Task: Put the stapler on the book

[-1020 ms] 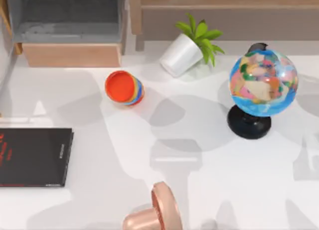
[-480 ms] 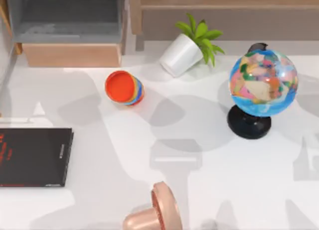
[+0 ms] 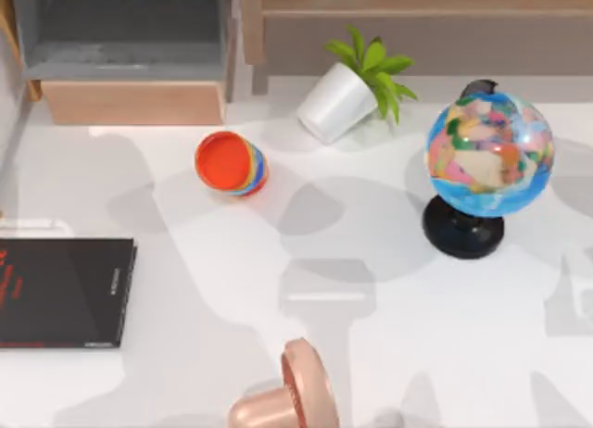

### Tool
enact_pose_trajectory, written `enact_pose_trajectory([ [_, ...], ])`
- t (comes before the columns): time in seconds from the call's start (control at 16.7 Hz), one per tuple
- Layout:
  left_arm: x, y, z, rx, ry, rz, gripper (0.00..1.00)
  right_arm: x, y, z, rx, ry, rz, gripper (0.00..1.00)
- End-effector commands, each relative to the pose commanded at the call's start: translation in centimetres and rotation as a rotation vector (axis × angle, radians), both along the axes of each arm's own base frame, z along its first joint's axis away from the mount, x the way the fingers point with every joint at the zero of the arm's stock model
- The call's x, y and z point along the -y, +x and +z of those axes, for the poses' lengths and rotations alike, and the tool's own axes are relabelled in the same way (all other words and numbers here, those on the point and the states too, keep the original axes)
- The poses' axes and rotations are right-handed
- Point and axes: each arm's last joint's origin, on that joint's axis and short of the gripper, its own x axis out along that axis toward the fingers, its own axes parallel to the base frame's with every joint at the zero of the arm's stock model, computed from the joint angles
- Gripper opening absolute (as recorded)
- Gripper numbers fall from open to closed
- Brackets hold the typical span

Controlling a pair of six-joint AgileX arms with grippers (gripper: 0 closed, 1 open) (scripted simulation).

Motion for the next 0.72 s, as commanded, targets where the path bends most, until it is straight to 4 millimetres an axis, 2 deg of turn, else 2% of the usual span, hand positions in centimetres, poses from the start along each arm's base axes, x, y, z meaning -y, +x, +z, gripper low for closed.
enact_pose_trajectory([
  [0.18,0.4,0.4,-1.5,-0.004,0.000,-0.002,1.00,0.0,0.0,0.0,0.000,0.000,0.000,1.00],
  [0.42,0.4,0.4,-1.6,-0.004,0.000,-0.002,1.00,0.0,0.0,0.0,0.000,0.000,0.000,1.00],
  [0.72,0.4,0.4,-1.6,-0.004,0.000,-0.002,0.62,0.0,0.0,0.0,0.000,0.000,0.000,1.00],
])
